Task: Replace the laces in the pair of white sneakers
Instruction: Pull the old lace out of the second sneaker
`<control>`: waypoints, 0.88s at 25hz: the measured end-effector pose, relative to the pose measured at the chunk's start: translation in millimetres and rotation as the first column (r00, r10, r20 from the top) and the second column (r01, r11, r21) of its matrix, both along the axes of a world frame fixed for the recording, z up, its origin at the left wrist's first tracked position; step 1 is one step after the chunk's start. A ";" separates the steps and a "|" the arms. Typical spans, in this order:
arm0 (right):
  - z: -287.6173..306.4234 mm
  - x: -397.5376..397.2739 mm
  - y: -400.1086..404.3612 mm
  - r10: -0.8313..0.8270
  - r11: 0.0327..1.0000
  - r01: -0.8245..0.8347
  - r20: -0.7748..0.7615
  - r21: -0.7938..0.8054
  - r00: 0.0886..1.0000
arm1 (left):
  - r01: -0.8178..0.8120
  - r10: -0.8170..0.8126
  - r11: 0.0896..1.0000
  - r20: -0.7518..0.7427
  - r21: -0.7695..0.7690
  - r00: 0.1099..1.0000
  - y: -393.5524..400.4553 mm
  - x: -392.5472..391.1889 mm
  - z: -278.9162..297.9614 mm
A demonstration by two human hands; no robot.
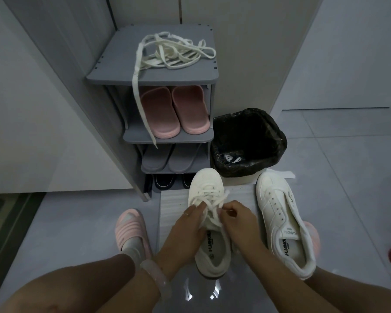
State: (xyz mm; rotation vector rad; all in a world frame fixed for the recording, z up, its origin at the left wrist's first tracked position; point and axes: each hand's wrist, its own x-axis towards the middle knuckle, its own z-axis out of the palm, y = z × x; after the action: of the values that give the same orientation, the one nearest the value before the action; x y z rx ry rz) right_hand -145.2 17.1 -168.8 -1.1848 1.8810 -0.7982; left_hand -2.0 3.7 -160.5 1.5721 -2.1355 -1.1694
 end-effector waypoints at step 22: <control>66.1 -52.5 -37.2 -0.459 0.736 0.508 0.221 -0.447 0.860 | 0.035 -0.036 0.999 0.046 0.021 0.998 -16.4 7.7 12.4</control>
State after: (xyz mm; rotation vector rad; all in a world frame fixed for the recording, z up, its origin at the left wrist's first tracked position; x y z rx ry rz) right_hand -197.7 -20.2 -102.7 -0.9040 1.9911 -1.6833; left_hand 5.7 -12.7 -148.1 1.5908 -2.1963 -1.1804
